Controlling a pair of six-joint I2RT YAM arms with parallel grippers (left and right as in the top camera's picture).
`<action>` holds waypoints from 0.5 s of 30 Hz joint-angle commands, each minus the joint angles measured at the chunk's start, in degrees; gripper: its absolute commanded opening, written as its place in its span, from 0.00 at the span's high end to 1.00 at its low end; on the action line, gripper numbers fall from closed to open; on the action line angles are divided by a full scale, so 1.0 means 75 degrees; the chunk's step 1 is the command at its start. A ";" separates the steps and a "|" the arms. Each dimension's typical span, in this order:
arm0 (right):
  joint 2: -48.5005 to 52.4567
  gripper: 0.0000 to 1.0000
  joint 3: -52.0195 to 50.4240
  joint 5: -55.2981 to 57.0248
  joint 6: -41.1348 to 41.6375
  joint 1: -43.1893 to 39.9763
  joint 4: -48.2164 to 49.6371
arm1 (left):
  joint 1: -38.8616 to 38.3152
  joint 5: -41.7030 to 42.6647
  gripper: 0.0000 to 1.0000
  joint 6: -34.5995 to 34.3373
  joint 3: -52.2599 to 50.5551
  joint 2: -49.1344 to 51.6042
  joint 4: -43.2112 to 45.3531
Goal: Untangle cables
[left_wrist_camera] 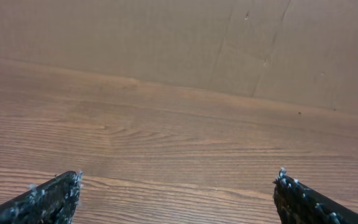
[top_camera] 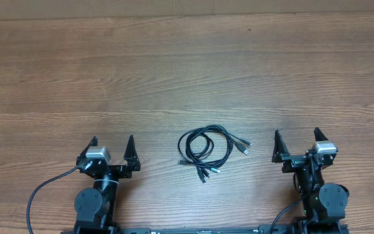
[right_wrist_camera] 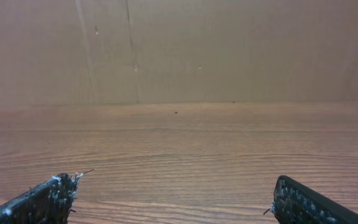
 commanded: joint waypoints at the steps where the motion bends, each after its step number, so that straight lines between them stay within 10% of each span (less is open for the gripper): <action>1: -0.0076 0.00 -0.0076 0.0096 0.0047 0.0047 0.0041 | 0.0041 -0.0093 0.00 0.0175 -0.0029 -0.0067 0.0012; 15: -0.0076 0.00 -0.0079 0.0096 0.0047 0.0044 0.0041 | 0.0041 -0.0076 0.00 0.0090 -0.0029 -0.0067 0.0050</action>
